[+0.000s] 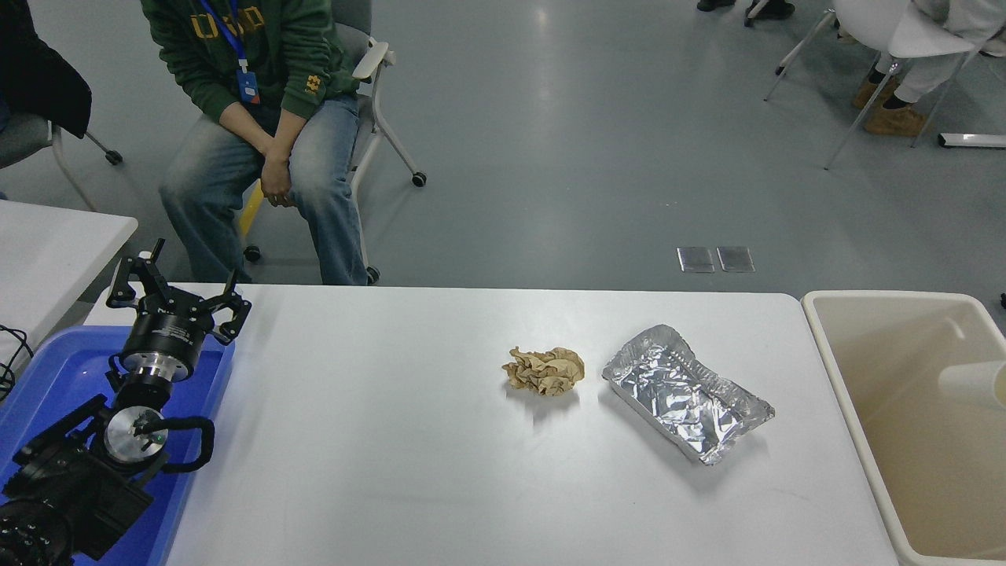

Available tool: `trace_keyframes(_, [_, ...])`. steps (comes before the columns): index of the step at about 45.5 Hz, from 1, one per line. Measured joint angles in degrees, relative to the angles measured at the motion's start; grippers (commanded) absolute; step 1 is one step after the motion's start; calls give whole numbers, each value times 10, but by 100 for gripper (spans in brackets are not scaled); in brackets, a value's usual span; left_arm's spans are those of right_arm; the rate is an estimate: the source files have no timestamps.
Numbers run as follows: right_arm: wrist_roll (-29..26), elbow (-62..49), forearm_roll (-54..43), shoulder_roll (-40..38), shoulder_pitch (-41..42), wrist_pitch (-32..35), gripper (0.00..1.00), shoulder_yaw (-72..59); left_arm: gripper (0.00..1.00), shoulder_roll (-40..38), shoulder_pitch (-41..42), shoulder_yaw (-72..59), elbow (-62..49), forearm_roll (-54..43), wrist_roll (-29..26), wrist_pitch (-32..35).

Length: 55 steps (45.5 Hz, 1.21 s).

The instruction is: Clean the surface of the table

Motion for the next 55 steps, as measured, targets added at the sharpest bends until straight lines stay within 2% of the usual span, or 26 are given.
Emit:
trace_keyframes(10, [-19,-21,3,47,-12,-83,0,-6,100,0,0,0,0,0,0,0])
trace_keyframes(27, [-43,-31,22,95,-22,-170,0,-9,100,0,0,0,0,0,0,0])
trace_keyframes(29, [-46,-31,23,99,-22,-178,8,-8,100,0,0,0,0,0,0,0])
trace_keyframes(39, [-72,-32,38,111,-27,-206,84,-13,100,0,0,0,0,0,0,0])
trace_keyframes(40, [-74,-32,39,112,-28,-207,88,-14,100,0,0,0,0,0,0,0])
trace_keyframes(44, [-84,-32,44,114,-28,-212,97,-14,100,0,0,0,0,0,0,0])
trace_keyframes(55, [-104,-32,77,116,-29,-217,97,-19,100,0,0,0,0,0,0,0])
